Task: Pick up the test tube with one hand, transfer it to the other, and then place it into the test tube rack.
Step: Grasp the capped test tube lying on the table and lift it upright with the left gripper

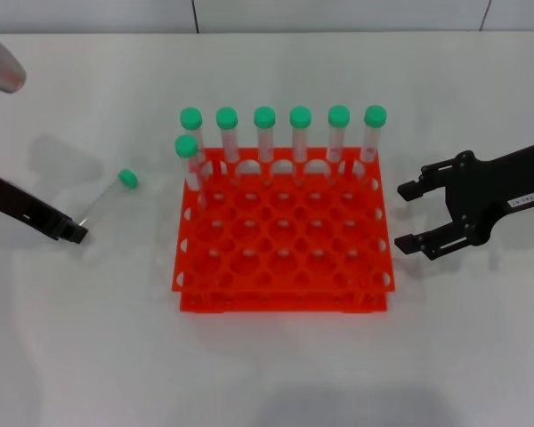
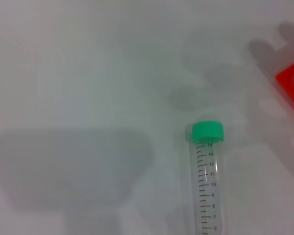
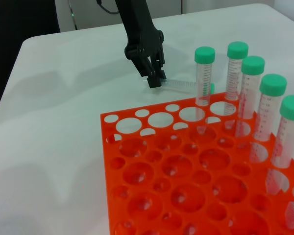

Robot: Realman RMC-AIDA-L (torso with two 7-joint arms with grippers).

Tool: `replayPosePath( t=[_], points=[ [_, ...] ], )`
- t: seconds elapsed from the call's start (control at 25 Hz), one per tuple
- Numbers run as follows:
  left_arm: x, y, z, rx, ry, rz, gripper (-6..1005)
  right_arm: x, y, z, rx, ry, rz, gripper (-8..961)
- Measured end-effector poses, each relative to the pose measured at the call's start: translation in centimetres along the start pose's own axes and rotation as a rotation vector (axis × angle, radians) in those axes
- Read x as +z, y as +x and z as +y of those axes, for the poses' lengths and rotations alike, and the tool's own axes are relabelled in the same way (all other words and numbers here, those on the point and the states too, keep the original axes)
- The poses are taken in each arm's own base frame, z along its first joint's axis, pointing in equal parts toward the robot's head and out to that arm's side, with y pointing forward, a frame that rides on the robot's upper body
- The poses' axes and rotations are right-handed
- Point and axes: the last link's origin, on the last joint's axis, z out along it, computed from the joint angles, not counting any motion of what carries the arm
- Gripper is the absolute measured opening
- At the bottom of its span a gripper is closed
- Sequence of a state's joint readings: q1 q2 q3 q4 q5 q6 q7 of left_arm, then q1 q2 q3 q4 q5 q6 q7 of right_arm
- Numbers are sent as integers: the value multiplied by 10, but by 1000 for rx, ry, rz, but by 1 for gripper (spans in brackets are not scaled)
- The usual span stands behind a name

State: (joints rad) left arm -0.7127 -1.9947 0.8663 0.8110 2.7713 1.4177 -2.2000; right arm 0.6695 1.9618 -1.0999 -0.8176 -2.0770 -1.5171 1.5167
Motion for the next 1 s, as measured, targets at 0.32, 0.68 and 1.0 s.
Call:
replayPosePath(
  t=[0.32, 0.68, 1.0],
  points=[
    [1, 0, 0, -2, 4, -2, 186, 0, 0, 0, 0, 0, 0, 706],
    [-9, 7, 0, 0, -5, 55, 191, 1, -1, 0, 0, -2, -1, 700],
    [-54, 11, 9, 61, -21, 333, 196, -1, -1, 2, 0, 0, -9, 695]
  ],
)
